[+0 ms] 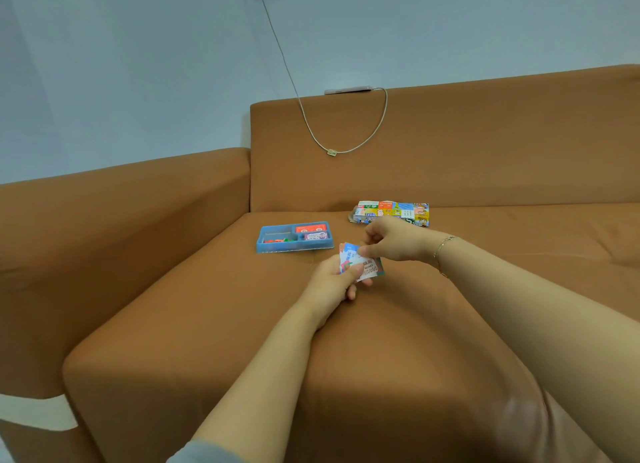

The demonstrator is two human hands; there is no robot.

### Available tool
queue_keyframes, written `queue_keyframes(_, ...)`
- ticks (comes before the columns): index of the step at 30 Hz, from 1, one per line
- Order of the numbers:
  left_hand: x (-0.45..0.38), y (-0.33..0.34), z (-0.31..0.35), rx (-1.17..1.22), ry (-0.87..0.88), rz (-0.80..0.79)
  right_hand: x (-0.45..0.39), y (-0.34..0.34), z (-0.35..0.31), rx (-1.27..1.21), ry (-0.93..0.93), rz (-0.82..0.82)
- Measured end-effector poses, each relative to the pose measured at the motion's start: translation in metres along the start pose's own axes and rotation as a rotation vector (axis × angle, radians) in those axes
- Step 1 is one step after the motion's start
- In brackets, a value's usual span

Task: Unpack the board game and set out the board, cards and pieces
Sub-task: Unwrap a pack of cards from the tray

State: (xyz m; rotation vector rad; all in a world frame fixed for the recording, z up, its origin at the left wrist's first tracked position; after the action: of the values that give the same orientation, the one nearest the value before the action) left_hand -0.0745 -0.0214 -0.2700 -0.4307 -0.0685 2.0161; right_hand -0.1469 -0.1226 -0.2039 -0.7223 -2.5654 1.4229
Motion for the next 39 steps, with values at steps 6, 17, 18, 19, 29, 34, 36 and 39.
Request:
queue_keyframes(6,0.0002,0.0006,-0.0011,-0.01,-0.009,-0.001,-0.0013,0.0023,-0.0005,-0.04,-0.016,0.076)
queue_keyframes(17,0.0007,0.001,0.0004,-0.01,-0.008,0.001,-0.002,0.0014,-0.0012,-0.051,-0.004,0.064)
queue_keyframes(18,0.0005,0.001,0.0002,-0.004,-0.009,0.001,-0.0026,0.001,-0.0013,-0.039,-0.005,0.05)
queue_keyframes(19,0.0006,0.0009,0.0001,0.005,-0.011,0.002,-0.0021,-0.0004,-0.0013,-0.029,-0.004,0.027)
queue_keyframes(29,0.0004,0.0006,0.0015,-0.001,-0.019,0.011,-0.0042,-0.0009,-0.0029,-0.012,-0.008,0.03)
queue_keyframes(34,0.0003,0.0006,0.0017,0.01,-0.014,0.009,-0.002,-0.0026,-0.0031,-0.059,0.016,0.018)
queue_keyframes(36,0.0002,0.0007,0.0013,0.006,-0.016,0.011,-0.0041,-0.0005,-0.0032,-0.051,0.014,0.07)
queue_keyframes(39,0.0005,0.0009,0.0012,0.014,-0.016,0.009,-0.0058,-0.0007,-0.0036,-0.032,-0.004,0.041)
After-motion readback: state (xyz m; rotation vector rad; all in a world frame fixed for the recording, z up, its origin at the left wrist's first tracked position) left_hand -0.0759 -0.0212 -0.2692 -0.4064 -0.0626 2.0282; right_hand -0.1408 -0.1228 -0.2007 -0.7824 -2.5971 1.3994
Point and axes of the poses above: each hand's wrist, its own x-axis away from the middle knuckle, its own y-axis out of the palm, z = x × y, the point moved 5 cm from there along -x, towards the middle knuckle, and after that the axes turned 2 degrees about -x, right-handed, at the moved point
